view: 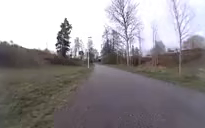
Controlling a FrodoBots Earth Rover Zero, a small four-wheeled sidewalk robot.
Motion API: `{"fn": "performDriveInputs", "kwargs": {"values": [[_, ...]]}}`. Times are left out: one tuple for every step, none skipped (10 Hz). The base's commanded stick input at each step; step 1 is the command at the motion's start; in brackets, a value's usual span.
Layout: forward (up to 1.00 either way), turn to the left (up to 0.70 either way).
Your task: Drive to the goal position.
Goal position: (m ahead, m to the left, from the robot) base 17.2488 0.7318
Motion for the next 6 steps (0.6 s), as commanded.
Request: {"fn": "performDriveInputs", "kwargs": {"values": [[0.7, 0.0], [0.7, 0.0], [0.7, 0.0], [0.7, 0.0], [0.7, 0.0], [0.7, 0.0]]}}
